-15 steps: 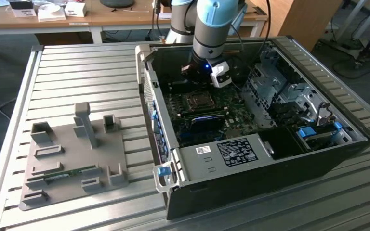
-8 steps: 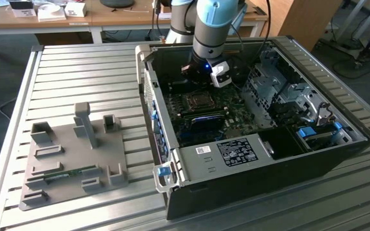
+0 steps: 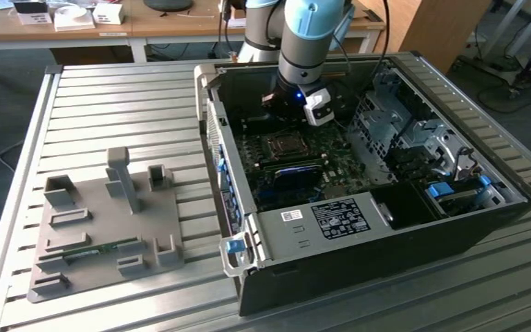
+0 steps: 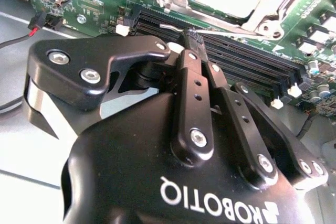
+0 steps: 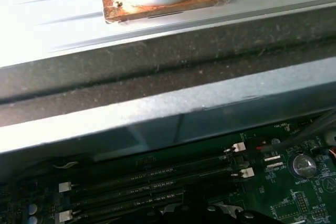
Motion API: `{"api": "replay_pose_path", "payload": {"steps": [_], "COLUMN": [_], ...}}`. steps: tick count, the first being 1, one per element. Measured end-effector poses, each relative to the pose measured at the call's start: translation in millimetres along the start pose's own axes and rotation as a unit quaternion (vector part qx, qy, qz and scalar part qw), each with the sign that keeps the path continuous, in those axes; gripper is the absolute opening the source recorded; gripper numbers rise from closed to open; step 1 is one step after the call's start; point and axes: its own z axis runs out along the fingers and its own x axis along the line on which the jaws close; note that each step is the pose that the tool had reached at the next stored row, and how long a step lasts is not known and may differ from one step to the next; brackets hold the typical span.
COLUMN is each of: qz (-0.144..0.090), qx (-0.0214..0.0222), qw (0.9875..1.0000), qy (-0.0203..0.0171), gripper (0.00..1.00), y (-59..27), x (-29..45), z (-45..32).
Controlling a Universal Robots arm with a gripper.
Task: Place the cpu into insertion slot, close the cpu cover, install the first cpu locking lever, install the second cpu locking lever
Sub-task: 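Install the first cpu locking lever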
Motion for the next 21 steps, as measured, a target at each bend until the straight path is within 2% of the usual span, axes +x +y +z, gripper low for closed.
{"api": "replay_pose_path", "payload": {"steps": [8,10,17,21], "qz": [0.0,-0.001,-0.003,-0.003], "qx": [0.0017,0.0045,0.0199,0.0225], "qw": [1.0,1.0,0.9998,0.9997], "qy": [-0.0003,-0.001,-0.0043,-0.0049], "gripper": [0.11,0.11,0.11,0.11], "y": [-1.4,-1.7,-2.3,-1.9], "x": [0.3,0.4,0.5,0.6], "z": [4.0,5.1,6.9,7.2]}}
